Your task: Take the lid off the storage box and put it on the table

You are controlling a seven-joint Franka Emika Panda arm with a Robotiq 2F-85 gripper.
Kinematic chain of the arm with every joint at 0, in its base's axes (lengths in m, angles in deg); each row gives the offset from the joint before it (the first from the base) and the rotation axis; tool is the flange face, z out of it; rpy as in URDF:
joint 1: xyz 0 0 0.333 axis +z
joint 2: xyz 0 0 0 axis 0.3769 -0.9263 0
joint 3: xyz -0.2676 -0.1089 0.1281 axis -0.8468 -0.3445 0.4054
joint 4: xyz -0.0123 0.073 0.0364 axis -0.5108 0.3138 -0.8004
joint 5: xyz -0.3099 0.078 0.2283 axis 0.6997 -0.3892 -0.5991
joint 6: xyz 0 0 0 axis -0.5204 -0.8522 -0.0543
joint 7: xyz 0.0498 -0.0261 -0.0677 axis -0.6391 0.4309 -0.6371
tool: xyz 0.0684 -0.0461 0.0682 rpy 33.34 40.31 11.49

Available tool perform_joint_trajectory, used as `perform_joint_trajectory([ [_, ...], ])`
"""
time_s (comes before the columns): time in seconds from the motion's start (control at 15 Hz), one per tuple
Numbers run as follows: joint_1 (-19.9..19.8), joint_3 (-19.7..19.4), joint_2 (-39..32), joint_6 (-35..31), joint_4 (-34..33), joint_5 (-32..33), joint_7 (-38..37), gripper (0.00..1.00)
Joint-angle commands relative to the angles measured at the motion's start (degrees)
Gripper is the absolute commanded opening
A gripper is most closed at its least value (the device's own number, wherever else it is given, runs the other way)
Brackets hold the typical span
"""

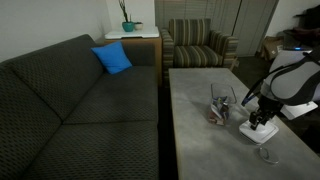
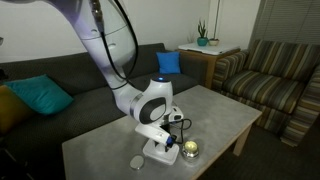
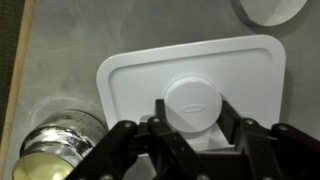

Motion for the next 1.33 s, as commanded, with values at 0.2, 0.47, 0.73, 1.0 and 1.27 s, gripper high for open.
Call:
perform_joint_trajectory([
  [0.2, 0.22, -0.17, -2.3, 0.69, -3.52, -1.44, -0.63, 0.29],
  [0.47, 0.42, -0.57, -2.26, 0.64, -4.51, -1.15, -0.5, 0.29],
  [0.73, 0.67, -0.95, -1.89, 0.62, -5.15, -0.86, -0.36, 0.29],
  [1.0, 0.59, -0.56, -2.29, 0.61, -6.29, -0.9, -0.11, 0.29],
  [1.27, 0.48, 0.24, -3.66, 0.58, -7.58, -1.17, 0.12, 0.29],
])
